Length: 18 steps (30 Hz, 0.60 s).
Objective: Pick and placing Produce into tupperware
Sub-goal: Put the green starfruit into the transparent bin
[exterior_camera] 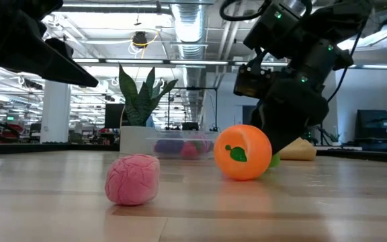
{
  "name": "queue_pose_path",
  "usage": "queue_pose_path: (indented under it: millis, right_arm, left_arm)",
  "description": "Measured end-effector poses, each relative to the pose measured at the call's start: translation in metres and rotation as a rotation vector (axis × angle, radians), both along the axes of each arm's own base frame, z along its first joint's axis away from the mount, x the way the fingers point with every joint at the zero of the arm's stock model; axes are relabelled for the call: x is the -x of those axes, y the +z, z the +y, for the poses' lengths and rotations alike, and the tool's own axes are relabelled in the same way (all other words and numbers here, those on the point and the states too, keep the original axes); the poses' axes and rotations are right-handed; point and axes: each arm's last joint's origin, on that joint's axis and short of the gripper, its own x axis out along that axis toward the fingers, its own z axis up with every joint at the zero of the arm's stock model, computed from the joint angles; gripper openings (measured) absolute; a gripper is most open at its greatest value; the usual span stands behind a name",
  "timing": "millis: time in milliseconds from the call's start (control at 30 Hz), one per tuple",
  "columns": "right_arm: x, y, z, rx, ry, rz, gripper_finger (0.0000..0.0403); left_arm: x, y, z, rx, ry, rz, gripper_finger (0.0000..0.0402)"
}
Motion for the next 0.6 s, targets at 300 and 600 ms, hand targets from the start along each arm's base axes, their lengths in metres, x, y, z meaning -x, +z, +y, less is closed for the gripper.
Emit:
queue_pose_path:
  millis: [300,600]
  right_arm:
    - [0.0009,0.0031,-0.0002,-0.006,0.007,-0.006,0.0345]
    - [0.0014,0.0043,-0.0005,-0.005,0.01,-0.008,0.0308]
  left_arm:
    - [0.0001,-0.0001,0.0001,-0.001,0.002,0.001,0.0277]
    - [0.0002,-0.0003,0.0002,-0.002,0.002,0.002,0.0277]
